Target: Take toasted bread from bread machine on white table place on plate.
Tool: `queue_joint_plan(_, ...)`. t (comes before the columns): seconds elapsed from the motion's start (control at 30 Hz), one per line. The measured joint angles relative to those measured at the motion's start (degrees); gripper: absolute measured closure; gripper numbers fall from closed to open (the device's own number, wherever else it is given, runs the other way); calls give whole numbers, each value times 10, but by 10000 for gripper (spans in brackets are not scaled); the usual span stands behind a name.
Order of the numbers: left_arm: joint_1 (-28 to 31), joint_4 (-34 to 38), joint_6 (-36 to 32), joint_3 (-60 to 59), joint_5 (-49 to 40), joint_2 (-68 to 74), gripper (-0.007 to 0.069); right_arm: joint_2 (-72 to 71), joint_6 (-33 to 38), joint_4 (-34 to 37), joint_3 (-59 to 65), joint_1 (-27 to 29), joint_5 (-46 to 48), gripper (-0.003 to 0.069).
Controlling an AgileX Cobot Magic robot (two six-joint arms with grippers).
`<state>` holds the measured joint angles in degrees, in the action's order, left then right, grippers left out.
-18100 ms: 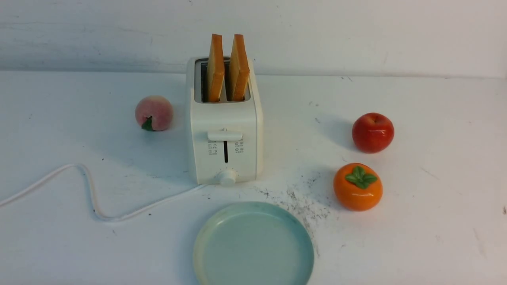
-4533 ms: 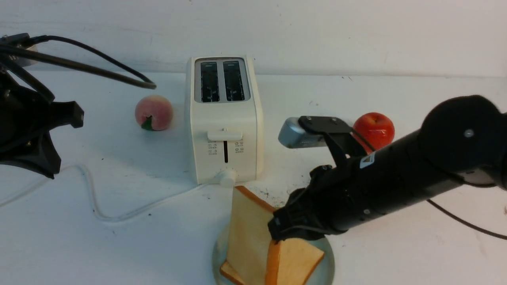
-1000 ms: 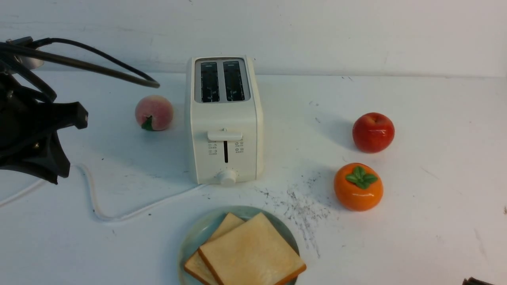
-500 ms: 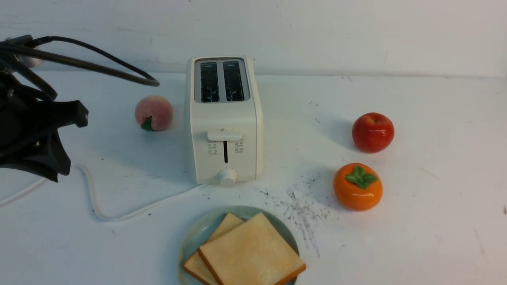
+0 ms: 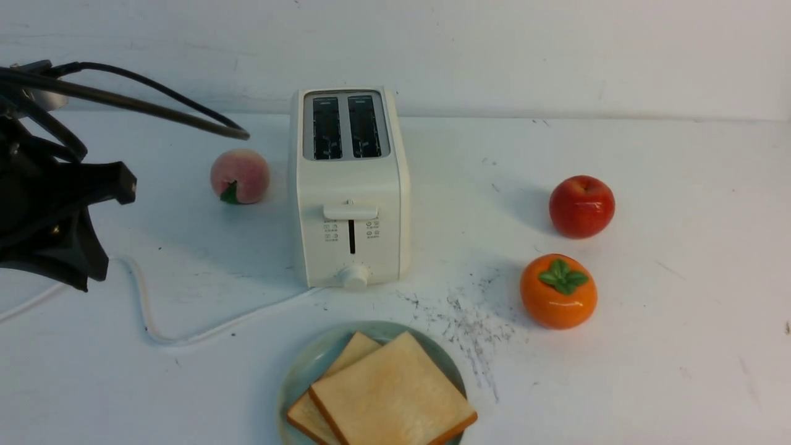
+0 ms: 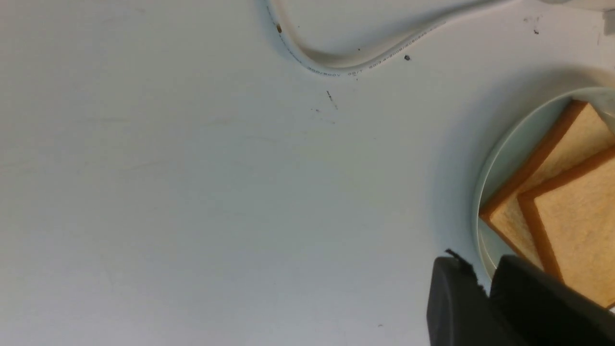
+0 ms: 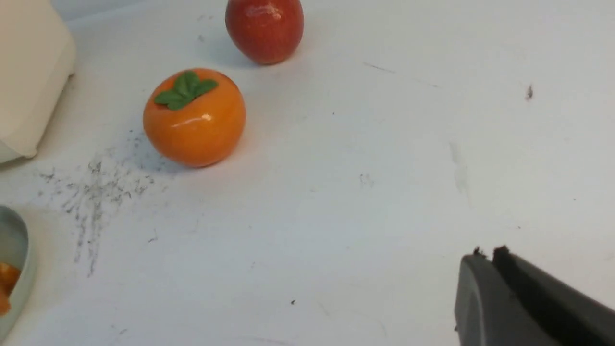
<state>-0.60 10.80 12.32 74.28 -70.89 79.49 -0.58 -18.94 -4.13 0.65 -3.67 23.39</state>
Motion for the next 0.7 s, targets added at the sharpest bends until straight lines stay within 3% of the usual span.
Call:
queue_joint_plan(0.4, 0, 7, -28, 0, 0, -10, 515, 0, 0, 22, 0, 14, 0, 612)
queue_joint_plan(0.7, 0, -20, -41, 0, -4, -122, 515, 0, 7, 21, 0, 15, 0, 600)
